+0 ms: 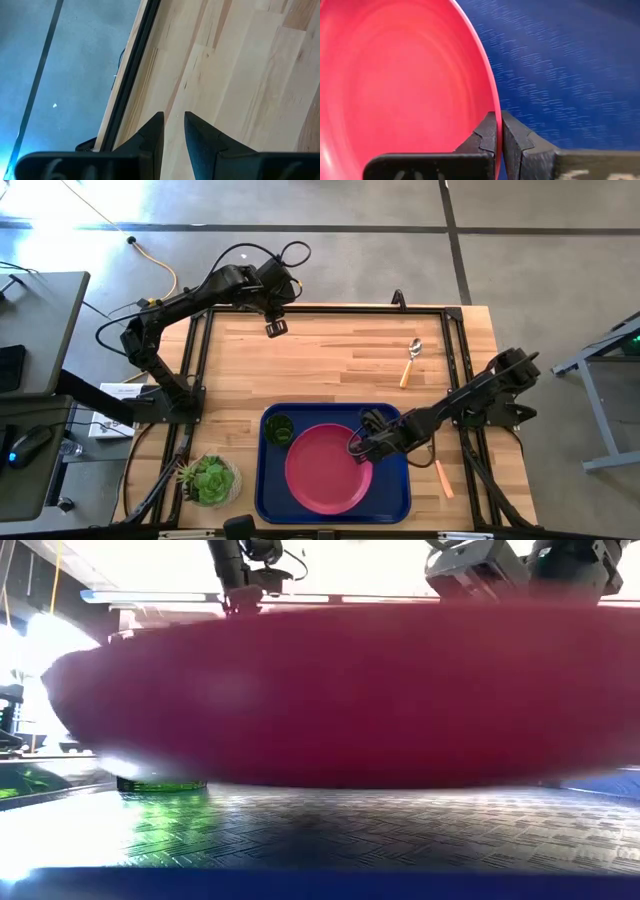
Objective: Pick and place plate/cup/fork/spoon on tray
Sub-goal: Put the pink plate on the blue serving tray to the bottom right of the green cup
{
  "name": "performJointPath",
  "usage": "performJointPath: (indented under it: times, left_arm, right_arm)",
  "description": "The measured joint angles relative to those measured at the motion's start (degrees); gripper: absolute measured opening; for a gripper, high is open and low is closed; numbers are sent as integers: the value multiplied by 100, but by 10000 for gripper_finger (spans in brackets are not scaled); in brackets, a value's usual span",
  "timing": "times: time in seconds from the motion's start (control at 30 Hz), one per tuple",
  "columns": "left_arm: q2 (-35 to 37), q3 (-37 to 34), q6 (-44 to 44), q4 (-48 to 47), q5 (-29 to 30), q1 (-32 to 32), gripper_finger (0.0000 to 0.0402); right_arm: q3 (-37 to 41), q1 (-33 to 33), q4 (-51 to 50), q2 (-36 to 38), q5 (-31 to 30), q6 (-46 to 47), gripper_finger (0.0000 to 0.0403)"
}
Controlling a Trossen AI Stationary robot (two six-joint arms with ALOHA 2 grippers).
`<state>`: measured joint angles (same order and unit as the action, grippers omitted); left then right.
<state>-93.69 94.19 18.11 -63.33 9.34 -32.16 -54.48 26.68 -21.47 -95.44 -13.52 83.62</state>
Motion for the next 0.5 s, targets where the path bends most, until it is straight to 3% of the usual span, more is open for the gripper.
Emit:
performJointPath:
  times: [0.5]
  left_arm:
    - [0,0,2,7,0,0,65]
  right_arm:
    - [-7,-4,80,-275,47,54,0]
